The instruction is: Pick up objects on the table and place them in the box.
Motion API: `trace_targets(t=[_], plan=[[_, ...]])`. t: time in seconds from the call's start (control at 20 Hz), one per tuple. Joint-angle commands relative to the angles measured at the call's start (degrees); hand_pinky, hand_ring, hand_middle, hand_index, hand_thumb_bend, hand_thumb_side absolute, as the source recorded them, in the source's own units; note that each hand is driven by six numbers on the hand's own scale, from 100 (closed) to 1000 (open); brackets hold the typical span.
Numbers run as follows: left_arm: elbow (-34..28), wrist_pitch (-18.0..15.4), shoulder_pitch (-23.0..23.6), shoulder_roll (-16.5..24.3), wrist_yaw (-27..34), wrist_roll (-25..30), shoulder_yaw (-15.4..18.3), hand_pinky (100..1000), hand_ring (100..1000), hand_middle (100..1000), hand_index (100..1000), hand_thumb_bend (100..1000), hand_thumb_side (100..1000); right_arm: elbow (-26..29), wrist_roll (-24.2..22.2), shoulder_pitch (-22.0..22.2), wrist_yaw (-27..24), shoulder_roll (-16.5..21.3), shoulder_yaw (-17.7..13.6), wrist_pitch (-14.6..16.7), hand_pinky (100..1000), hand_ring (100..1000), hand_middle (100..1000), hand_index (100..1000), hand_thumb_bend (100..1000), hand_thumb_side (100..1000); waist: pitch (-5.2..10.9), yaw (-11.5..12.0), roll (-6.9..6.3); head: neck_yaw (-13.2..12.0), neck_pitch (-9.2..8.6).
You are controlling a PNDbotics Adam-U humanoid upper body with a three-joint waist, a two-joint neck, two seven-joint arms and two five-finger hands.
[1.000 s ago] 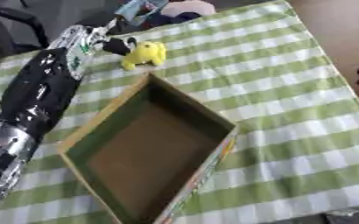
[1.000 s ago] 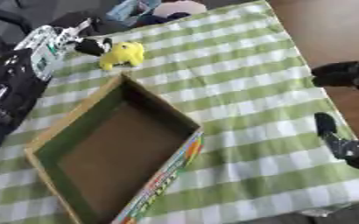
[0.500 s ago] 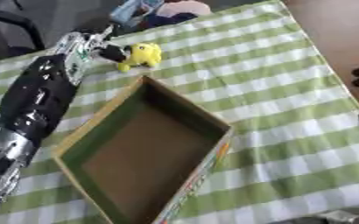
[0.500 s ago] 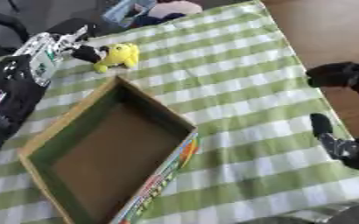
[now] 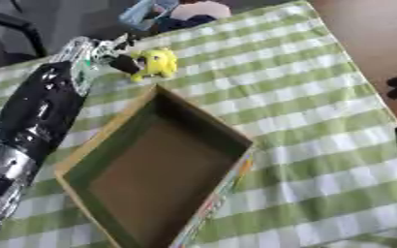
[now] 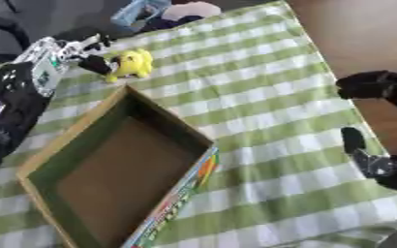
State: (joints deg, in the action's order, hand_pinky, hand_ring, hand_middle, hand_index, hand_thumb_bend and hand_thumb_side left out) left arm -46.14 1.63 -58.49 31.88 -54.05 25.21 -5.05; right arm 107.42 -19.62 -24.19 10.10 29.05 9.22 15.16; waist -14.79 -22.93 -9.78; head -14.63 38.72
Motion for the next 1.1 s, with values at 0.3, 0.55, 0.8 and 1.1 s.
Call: trace_targets(t=[0.3,0.55,0.8,1.1], plan=[[-3.6,-1.2,-1.3,3.5,0.9,5.2,0.3,850,824,814,943,298,436,0.9,-0.1,-0.6,-0.5,0.8,-0.1,0.1,843,795,821,818,100,100,1.18,0.0,0.37,0.1,-0.43],[-2.9,-1.0,-0.8,2.9,-0.8,7.8,0.2,846,818,812,942,280,436,0.9,-0.2,-0.7,-0.5,0.7,-0.1,0.1,843,795,821,818,100,100,1.03,0.1,0.44,0.2,-0.53],[-2.2,1.3,-0.5,1.9,-1.8,3.9,0.6,831,802,799,935,262,438,0.9,-0.2,-0.8,-0.6,0.7,0.0,0.2,842,795,821,817,100,100,0.77,0.0,0.43,0.4,-0.74],[-0.5,1.9,0.1,0.3,-2.8,1.7,-0.2,826,792,795,937,249,440,0.9,-0.4,-1.1,-0.7,0.6,0.2,0.2,842,794,821,818,100,100,0.55,-0.3,0.35,0.7,-0.88]])
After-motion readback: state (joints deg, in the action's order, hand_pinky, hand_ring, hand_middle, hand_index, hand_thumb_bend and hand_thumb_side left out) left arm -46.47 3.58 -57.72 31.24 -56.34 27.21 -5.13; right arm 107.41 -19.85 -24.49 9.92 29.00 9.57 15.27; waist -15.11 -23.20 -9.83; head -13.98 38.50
